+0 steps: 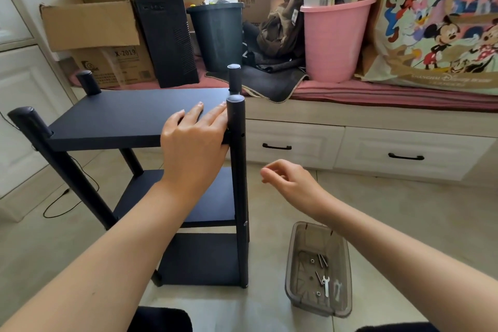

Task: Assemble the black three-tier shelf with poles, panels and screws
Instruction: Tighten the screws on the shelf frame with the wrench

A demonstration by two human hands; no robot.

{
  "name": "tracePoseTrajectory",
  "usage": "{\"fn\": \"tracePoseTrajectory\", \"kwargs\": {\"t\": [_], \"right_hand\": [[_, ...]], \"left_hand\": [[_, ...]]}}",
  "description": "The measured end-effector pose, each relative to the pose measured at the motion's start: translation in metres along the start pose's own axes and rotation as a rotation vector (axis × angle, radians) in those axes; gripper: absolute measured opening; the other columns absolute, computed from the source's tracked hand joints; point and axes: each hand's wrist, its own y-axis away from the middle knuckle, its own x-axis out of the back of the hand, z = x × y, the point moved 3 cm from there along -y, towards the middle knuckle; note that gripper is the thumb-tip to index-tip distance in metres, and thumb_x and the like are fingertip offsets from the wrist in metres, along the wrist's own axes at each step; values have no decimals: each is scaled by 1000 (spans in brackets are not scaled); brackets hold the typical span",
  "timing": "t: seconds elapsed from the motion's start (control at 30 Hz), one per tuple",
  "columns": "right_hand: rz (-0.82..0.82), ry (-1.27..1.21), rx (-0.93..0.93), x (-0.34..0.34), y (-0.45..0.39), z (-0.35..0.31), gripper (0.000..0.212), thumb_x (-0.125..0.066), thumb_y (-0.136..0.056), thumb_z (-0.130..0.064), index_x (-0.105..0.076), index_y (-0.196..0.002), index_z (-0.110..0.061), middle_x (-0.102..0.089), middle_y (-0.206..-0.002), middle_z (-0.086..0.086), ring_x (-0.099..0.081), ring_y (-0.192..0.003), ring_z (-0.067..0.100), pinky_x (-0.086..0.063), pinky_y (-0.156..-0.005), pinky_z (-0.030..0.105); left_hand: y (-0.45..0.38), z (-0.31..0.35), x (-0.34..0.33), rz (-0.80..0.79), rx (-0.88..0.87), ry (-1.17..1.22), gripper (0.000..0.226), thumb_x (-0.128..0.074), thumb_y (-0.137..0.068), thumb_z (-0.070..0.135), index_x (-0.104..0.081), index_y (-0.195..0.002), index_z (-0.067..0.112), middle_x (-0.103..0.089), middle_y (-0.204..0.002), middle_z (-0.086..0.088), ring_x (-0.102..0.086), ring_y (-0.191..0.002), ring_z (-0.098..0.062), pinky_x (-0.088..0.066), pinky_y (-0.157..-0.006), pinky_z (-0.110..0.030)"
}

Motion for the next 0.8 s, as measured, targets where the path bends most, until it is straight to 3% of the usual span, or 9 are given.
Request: {"fn": "tracePoseTrajectory", "kwargs": {"t": [0.17,0.3,0.37,0.43,0.5,0.57,0.63,0.7,0.8], "right_hand": [[-14,177,-344,0,2,97,23,-51,-100,-28,-68,-101,-11,-71,-98,2,-63,-94,17,-48,-84,30],[-137,258,-566,-30,28,169,25,-50,-98,-22,-65,-82,-10,-61,-78,5,-53,-71,19,-36,-63,26],[-197,270,-643,-48,43,194,31,-49,-98,-20,-49,-68,-15,-45,-63,3,-40,-56,17,-27,-54,27],[-259,285,-708,-66,54,214,36,-50,-100,-22,-42,-66,-14,-39,-60,0,-35,-51,15,-25,-50,26],[-333,325,-736,-81,62,226,35,-50,-101,-27,-43,-69,-15,-49,-73,3,-46,-61,17,-33,-56,26],[-410,402,-736,-93,68,232,22,-49,-101,-31,-53,-89,-13,-59,-101,9,-58,-92,23,-40,-73,26],[-464,460,-749,-100,73,237,23,-48,-100,-32,-53,-101,-10,-60,-126,14,-58,-116,28,-38,-78,26],[-513,492,-760,-104,77,241,23,-49,-100,-33,-45,-94,-12,-58,-131,18,-57,-120,30,-35,-75,24],[-512,496,-755,-105,81,245,32,-54,-97,-34,-40,-76,-14,-56,-108,15,-56,-97,24,-36,-65,24]], "left_hand": [[-1,0,1,-1,18,4,28,-67,-93,23,-72,-119,11,-74,-118,-6,-66,-116,-36,-51,-94,-47],[-2,2,5,34,22,-17,18,-73,-85,13,-75,-102,8,-76,-94,-12,-72,-97,-39,-54,-81,-45],[-3,3,5,24,14,-18,17,-69,-88,15,-75,-102,9,-76,-94,-11,-71,-101,-38,-54,-81,-44],[-3,3,5,5,18,-16,20,-63,-93,20,-74,-107,11,-77,-101,-8,-69,-109,-35,-52,-83,-43],[-3,2,3,-15,34,-11,23,-59,-97,24,-74,-110,13,-76,-109,-4,-67,-114,-32,-49,-86,-42],[-3,3,1,-34,45,-9,25,-56,-99,27,-73,-112,14,-75,-115,-2,-64,-120,-31,-48,-88,-42],[-3,3,0,-26,46,-16,25,-55,-99,27,-73,-111,14,-75,-114,-1,-64,-121,-30,-48,-87,-43],[-3,3,-1,-28,46,-17,25,-54,-100,28,-73,-112,15,-75,-115,0,-63,-123,-30,-48,-88,-43],[-3,4,-2,-31,35,-1,27,-55,-100,30,-73,-113,14,-74,-118,0,-62,-124,-31,-48,-90,-44]]}}
